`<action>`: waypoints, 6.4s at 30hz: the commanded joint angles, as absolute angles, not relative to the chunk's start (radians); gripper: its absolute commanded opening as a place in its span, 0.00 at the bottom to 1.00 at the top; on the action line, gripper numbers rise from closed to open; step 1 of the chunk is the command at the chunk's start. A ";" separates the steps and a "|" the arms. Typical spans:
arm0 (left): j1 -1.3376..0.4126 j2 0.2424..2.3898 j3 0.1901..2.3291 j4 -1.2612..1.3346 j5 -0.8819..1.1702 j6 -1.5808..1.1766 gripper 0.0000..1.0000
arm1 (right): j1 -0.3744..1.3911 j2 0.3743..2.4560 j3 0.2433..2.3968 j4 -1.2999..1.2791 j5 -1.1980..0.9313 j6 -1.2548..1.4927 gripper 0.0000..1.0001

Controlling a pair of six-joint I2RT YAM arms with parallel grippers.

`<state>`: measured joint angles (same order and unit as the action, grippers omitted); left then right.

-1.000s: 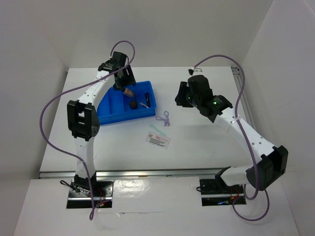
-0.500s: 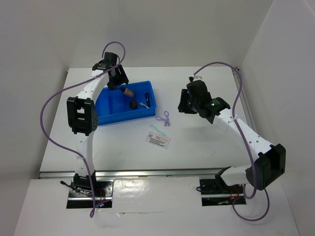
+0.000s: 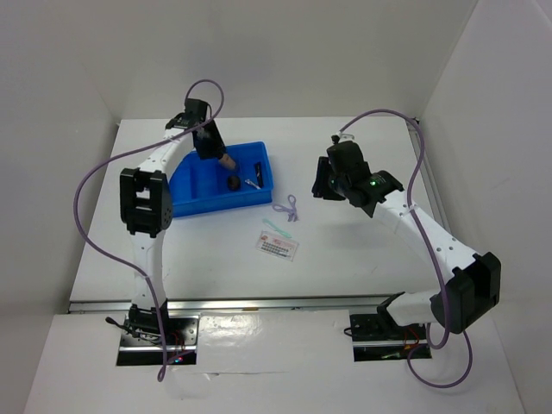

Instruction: Organize the makeup

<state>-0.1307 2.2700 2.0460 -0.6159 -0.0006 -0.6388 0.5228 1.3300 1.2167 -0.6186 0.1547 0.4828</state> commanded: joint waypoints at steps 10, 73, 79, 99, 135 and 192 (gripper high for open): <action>-0.156 2.085 1.806 -0.502 0.092 -0.485 0.49 | 0.508 1.325 1.203 -0.640 0.172 0.495 0.44; -0.408 1.741 1.655 -0.638 -0.134 -0.396 0.68 | 0.499 1.358 1.203 -0.615 0.094 0.523 0.46; -0.583 1.730 1.525 -0.649 -0.083 -0.455 0.36 | 0.499 1.348 1.154 -0.598 0.104 0.523 0.62; -0.365 1.436 1.605 -0.811 -0.230 -0.545 0.56 | 0.578 1.845 1.215 -0.284 0.081 0.350 0.92; -0.336 1.436 1.638 -0.841 -0.219 -0.508 0.58 | 0.598 1.592 1.351 -0.526 0.238 0.426 0.20; -0.261 1.213 1.513 -0.782 -0.121 -0.509 0.65 | 0.758 1.748 1.568 -0.293 0.143 0.380 0.62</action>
